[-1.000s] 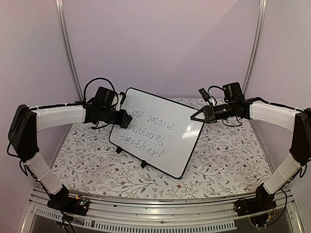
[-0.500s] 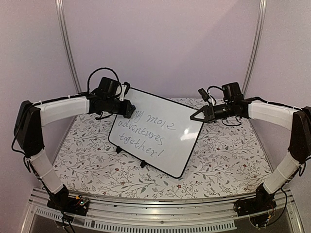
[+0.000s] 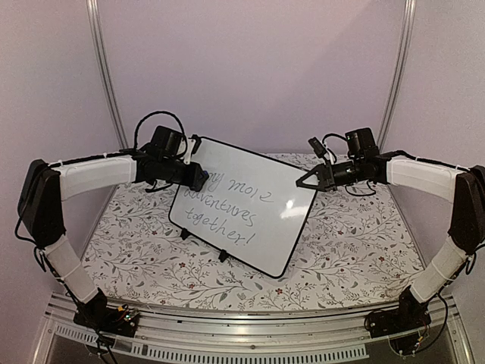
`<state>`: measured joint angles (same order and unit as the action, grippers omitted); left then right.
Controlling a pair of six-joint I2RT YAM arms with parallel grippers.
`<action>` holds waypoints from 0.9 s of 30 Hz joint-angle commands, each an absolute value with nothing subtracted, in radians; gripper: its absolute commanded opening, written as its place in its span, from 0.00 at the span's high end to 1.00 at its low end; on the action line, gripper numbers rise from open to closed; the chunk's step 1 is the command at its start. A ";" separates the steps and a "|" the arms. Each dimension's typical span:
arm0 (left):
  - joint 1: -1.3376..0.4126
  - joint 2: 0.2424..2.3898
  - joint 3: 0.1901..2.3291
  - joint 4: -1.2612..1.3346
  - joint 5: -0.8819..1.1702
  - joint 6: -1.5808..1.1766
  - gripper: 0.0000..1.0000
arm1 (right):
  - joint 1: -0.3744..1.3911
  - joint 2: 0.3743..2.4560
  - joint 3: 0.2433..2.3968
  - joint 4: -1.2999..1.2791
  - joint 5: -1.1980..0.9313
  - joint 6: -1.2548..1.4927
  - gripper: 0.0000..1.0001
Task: Erase the whiteboard
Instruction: Erase the center of the whiteboard.
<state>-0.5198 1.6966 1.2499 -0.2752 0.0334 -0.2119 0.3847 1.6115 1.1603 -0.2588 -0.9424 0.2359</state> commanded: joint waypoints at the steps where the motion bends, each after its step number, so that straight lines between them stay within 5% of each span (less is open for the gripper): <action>1: -0.502 1.700 1.234 -0.351 0.083 -0.208 1.00 | 0.420 1.642 1.171 -0.276 -0.951 0.215 1.00; 12: -0.471 1.690 1.285 -0.339 0.047 -0.197 1.00 | 0.418 1.639 1.185 -0.321 -0.946 0.271 1.00; 27: -0.470 1.411 1.126 -0.165 0.060 -0.169 1.00 | 0.423 1.633 1.223 -0.330 -0.829 0.294 1.00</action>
